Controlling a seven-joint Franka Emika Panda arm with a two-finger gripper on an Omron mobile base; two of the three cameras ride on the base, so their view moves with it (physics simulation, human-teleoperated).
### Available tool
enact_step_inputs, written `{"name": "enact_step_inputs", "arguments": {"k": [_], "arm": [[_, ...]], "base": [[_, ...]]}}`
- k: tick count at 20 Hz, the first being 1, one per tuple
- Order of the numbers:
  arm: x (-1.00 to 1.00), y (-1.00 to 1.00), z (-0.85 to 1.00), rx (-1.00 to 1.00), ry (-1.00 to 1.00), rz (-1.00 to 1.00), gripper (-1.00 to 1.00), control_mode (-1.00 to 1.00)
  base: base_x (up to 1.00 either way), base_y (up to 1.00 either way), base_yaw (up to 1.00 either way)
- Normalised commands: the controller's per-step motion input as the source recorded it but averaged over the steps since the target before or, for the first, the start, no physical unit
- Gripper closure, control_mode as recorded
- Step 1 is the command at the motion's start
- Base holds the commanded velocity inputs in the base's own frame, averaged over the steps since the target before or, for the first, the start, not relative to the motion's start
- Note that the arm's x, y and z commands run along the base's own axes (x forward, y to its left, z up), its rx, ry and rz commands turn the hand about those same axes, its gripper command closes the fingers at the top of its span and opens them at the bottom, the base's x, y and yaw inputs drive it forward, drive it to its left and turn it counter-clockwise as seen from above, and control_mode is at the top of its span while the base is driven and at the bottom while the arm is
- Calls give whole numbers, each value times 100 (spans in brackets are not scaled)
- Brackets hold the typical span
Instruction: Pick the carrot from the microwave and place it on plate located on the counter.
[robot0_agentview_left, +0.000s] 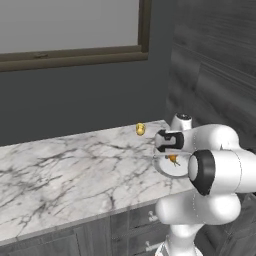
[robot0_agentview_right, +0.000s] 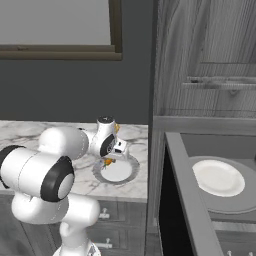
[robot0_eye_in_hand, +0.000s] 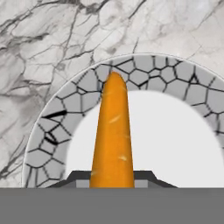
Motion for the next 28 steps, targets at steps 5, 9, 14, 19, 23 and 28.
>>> {"name": "enact_step_inputs", "arguments": {"k": [5, 9, 14, 19, 23, 28], "arm": [[-3, -14, -11, 0, -3, 0, 100, -100], [-10, -11, -7, 0, 0, 0, 100, -100], [-2, -2, -25, 0, 0, 0, 100, -100], [0, 0, -27, 0, 0, 0, 100, -100], [9, 0, -2, 0, 0, 0, -100, -100], [20, -2, 0, 0, 0, 0, -100, -100]], "base": [[0, 0, 0], [0, 0, 0], [0, 0, 0], [0, 0, 0], [0, 0, 0], [0, 0, 0]]}}
